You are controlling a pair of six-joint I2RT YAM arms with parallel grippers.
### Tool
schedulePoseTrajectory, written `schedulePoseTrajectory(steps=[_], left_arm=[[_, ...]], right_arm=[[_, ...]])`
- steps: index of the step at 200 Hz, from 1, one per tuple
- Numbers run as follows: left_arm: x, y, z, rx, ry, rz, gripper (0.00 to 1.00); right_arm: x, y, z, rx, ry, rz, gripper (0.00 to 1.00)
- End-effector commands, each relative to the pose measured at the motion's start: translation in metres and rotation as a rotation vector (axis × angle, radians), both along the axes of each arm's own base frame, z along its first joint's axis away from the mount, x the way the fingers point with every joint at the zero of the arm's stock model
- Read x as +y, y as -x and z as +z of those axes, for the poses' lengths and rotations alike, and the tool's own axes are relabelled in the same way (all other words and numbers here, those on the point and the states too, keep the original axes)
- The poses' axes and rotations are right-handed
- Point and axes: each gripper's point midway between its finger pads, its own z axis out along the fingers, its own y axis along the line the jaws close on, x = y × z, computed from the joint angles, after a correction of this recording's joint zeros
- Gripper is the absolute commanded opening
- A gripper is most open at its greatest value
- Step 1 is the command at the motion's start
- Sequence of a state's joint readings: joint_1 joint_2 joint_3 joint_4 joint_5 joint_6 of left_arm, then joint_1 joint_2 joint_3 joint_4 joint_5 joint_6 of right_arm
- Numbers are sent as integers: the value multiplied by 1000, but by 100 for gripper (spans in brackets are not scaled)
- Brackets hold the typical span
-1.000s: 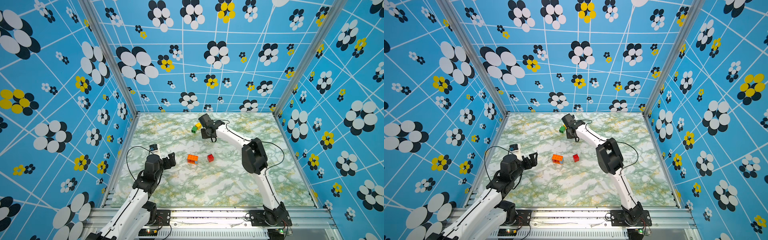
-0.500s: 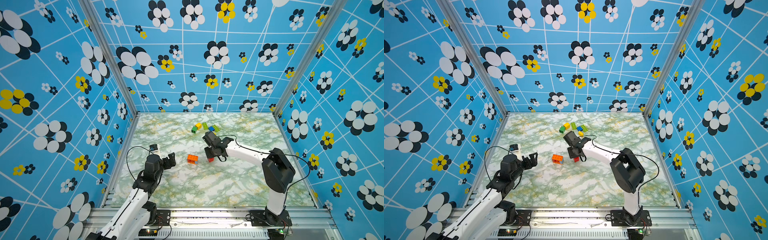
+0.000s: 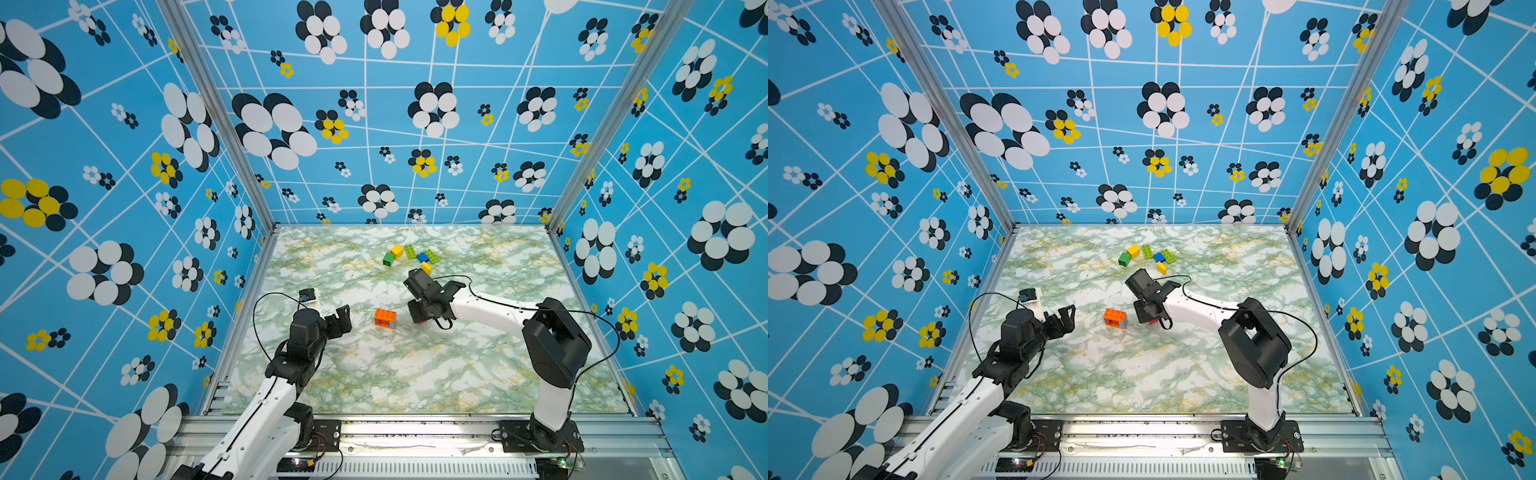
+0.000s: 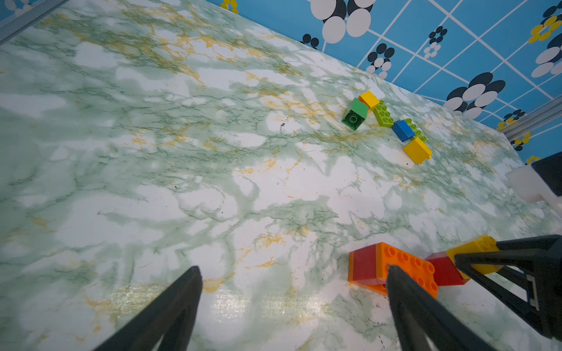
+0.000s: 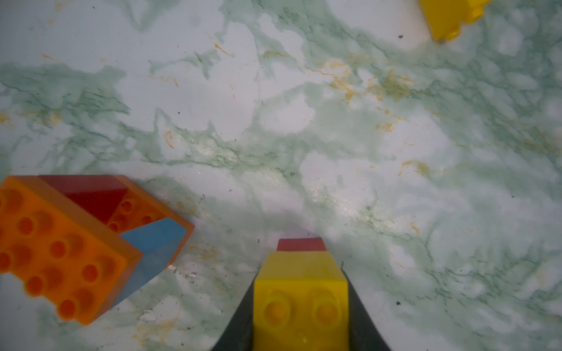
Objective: Assemble the letter p with lego
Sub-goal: Assemble the lego brick with the lego brick.
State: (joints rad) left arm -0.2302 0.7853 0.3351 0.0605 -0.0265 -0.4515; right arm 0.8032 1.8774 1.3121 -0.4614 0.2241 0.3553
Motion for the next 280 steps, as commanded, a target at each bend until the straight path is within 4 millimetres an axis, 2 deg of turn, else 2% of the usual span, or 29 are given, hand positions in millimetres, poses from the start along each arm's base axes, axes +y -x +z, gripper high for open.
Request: schedulePoseTrajectory(steps=[1,49,111,153,222,253,280], left_arm=[[1,-3,6,-28,6,4,96],[1,-2,5,-26,5,5,96],[1,-2,5,-27,4,6,96],[2,-2,6,-29,3,9,96],[3,-2,6,-31,2,14,96],[4,-1,6,-33,0,17,96],[6,-1,6,-34,-5,24,96]], right_arm=[[-12,10,-1,3,44,-11,13],[-13,14,7,-6,21,-18,14],[-16,18,-1,-9,23,-24,13],[-22,25,-15,-3,51,-3,13],[-28,40,-28,-2,55,75,10],[-37,42,-32,8,86,42,9],[-43,49,-47,89,122,-17,8]])
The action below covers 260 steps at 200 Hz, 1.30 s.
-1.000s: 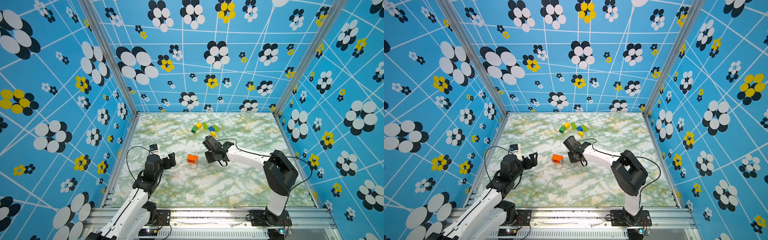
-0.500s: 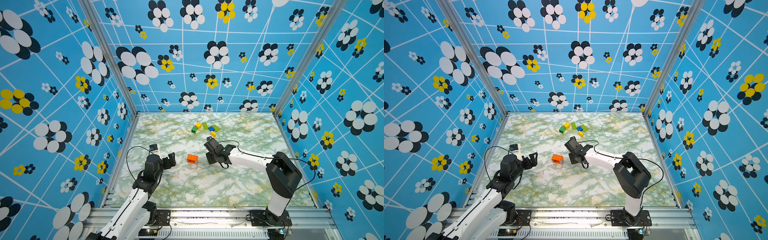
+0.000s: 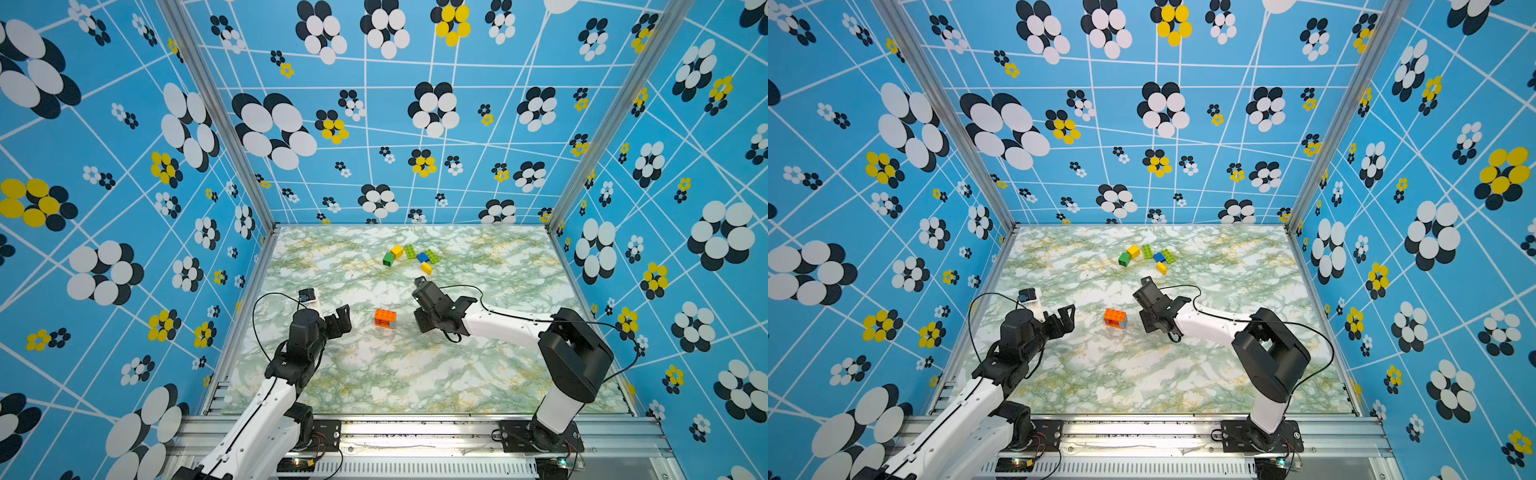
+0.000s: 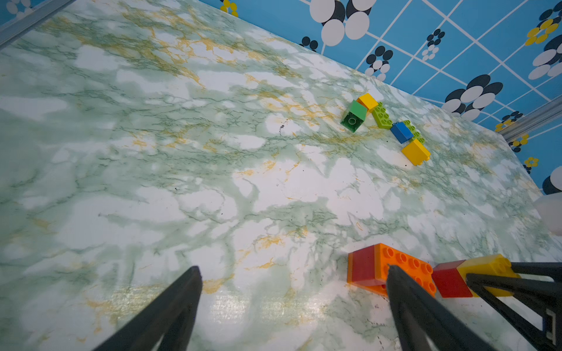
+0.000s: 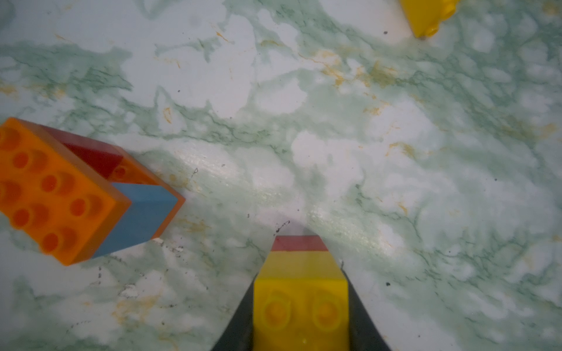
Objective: Assemble the letter p with lego
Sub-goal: Assemble the lego brick with the lego brick.
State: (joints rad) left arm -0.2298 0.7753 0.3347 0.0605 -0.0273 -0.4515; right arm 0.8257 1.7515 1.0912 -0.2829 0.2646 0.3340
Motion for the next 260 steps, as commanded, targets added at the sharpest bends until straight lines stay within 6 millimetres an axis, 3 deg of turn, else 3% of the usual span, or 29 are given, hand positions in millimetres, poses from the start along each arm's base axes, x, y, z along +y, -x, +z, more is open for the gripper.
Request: schedulePoseTrajectory(steps=[1,56,139,167,208,232,260], left_arm=[[5,-1,4,-25,-7,24,96],[8,0,5,-33,-12,34,96],[11,2,9,-48,-16,50,96],[12,3,8,-48,-16,52,96],[12,2,8,-47,-17,51,96],[12,3,9,-50,-17,53,96],[11,2,7,-46,-16,51,96]], right_arm=[[-28,32,-45,180,150,-47,8],[-39,56,-82,303,214,-127,7],[-41,65,-107,422,359,-144,3],[-33,59,-94,373,330,-129,3],[-5,56,-55,335,158,-133,3],[-3,57,-37,295,152,-164,4],[-4,60,-34,261,146,-204,4]])
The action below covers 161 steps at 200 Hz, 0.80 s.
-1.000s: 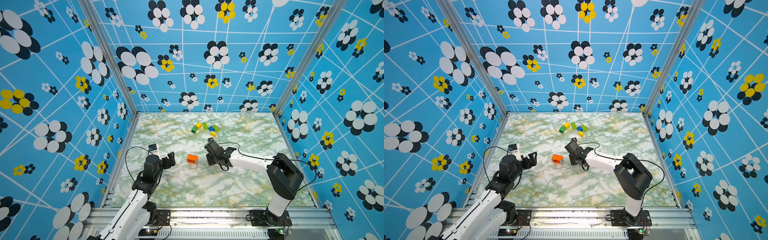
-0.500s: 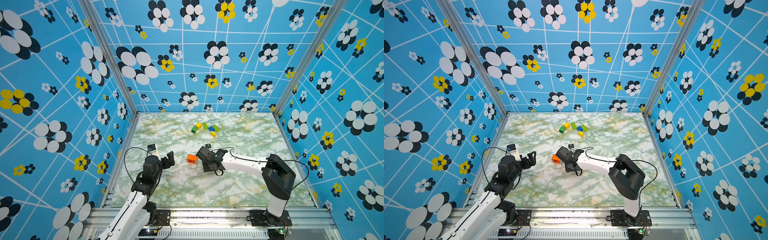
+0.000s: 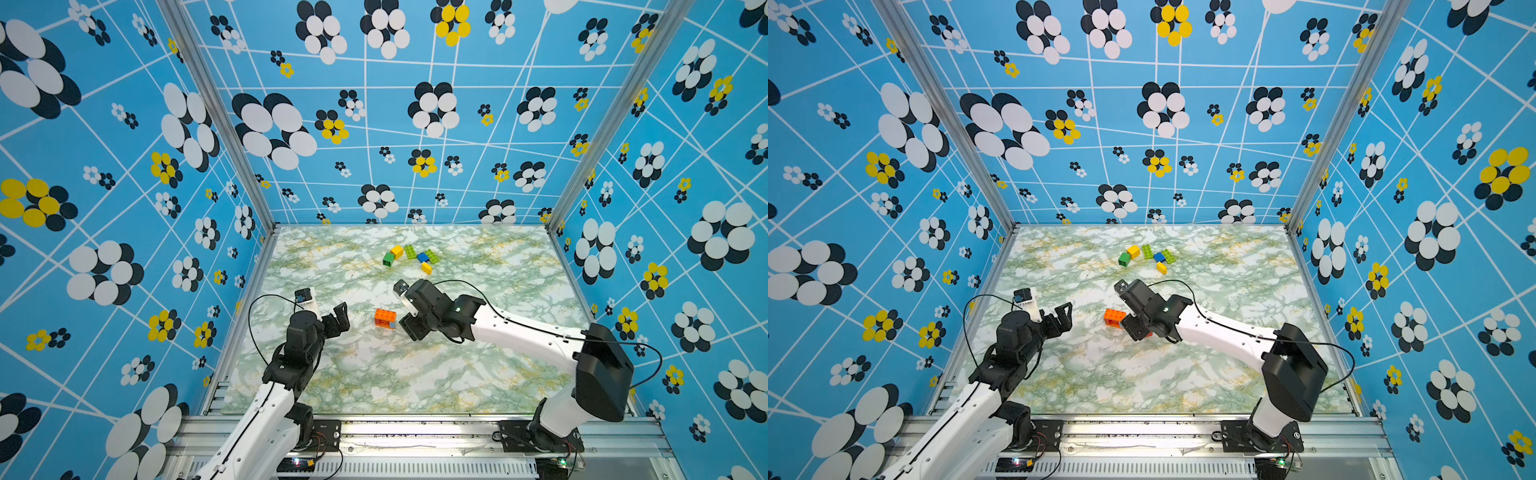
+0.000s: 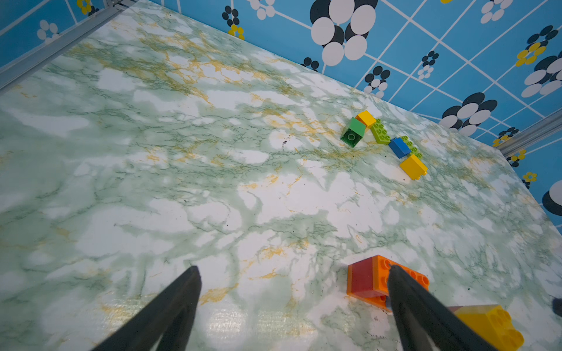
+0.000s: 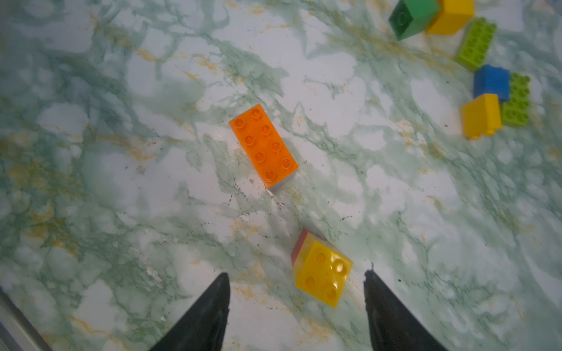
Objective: Assemble the letter p with lego
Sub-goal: Assemble the lego brick with the lego brick, then pick up the lego brick from the center of the board.
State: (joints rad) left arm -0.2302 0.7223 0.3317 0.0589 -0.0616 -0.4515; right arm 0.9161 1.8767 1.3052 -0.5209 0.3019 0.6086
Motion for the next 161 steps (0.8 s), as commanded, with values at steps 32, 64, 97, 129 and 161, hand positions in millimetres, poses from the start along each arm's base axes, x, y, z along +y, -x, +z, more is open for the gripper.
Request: schedulePoseTrajectory(steps=[32,64,97,129,161], left_arm=[[5,1,-5,4,-12,20,96],[5,1,-5,4,-12,20,96],[5,1,-6,5,-12,20,97],[5,1,-6,5,-12,20,97],[5,1,-6,5,-12,20,97]], right_arm=[[-27,43,-30,126,122,-46,10],[-19,40,-23,111,93,-45,27],[-18,38,-11,80,74,-49,41],[-18,38,-2,67,53,-47,54],[-11,38,23,22,-12,24,63]])
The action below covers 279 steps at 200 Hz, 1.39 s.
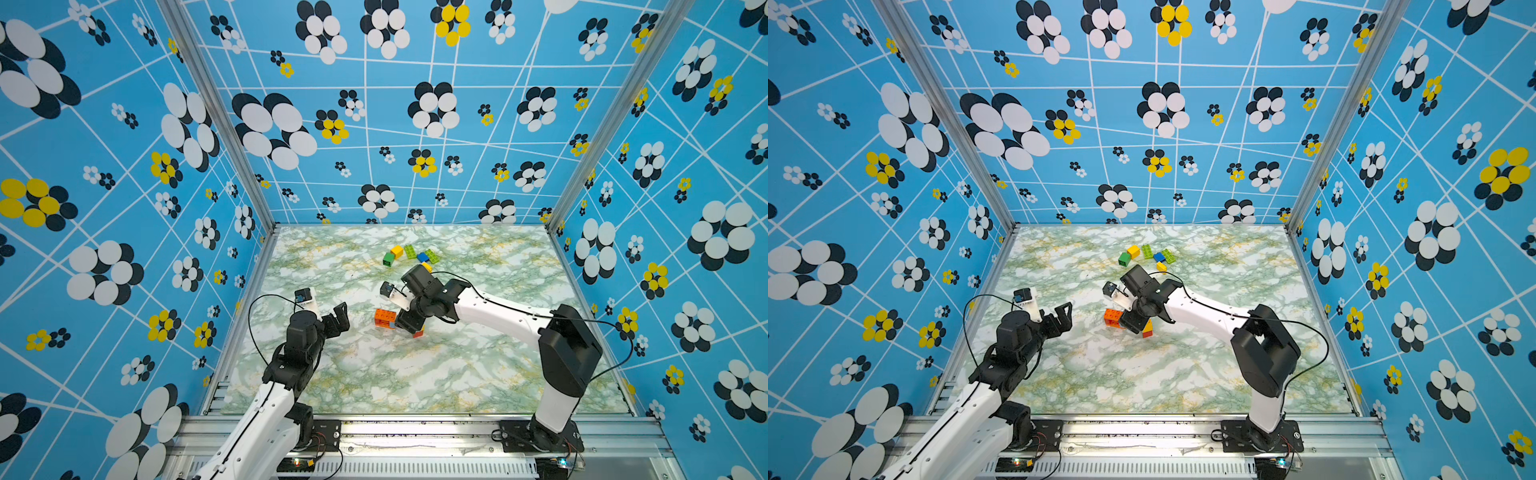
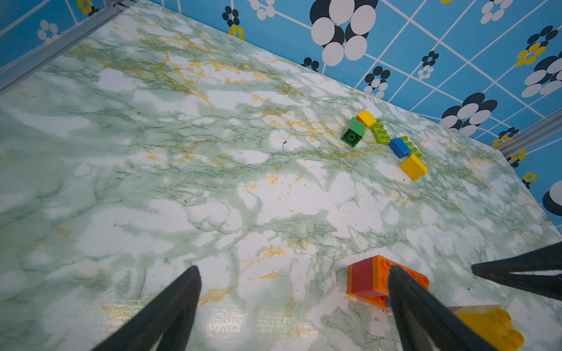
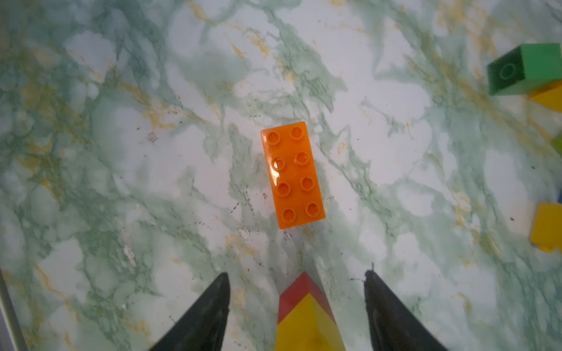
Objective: Assemble the letter p with lego
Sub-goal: Pick up the lego brick from the center of the board.
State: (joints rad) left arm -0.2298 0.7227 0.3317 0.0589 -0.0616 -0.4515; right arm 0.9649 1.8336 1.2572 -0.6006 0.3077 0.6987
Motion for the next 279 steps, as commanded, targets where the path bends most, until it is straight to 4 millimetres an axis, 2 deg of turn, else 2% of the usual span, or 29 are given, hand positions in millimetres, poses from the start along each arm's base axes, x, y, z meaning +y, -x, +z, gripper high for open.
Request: schedulePoseTrajectory(steps=[1,29,54,71,90,117,140,168,205,236,244,248,279], left_arm=[[5,1,-6,5,-12,19,97],[5,1,-7,8,-13,19,97],[4,1,-6,5,-10,17,97],[4,1,-6,5,-8,17,97],[5,1,-6,7,-10,19,97],[5,1,-6,5,-13,21,97],[5,2,-5,4,-11,22,97],[5,1,-5,4,-8,20,97],[4,1,-6,7,-8,17,97],[5,1,-6,5,-9,20,97],[5,1,-6,5,-9,19,97],[5,1,-5,4,-9,19,97],[5,1,-6,5,-9,20,97]], right_arm=[[0,6,28,-33,-47,61,64],[3,2,63,-147,-47,248,68],[15,-2,79,-240,-22,468,69],[30,-1,80,-264,0,656,71],[42,-2,72,-203,-10,831,71],[57,-11,64,-149,-44,993,71],[68,-8,52,-137,-81,1139,71],[73,-19,41,-90,-84,1168,71],[79,-22,27,-35,-95,1206,70],[80,-37,15,-34,-39,1185,68],[80,-35,10,-11,-40,1188,69],[86,-41,18,-38,-48,1190,68],[89,-46,10,-36,-36,1186,64]])
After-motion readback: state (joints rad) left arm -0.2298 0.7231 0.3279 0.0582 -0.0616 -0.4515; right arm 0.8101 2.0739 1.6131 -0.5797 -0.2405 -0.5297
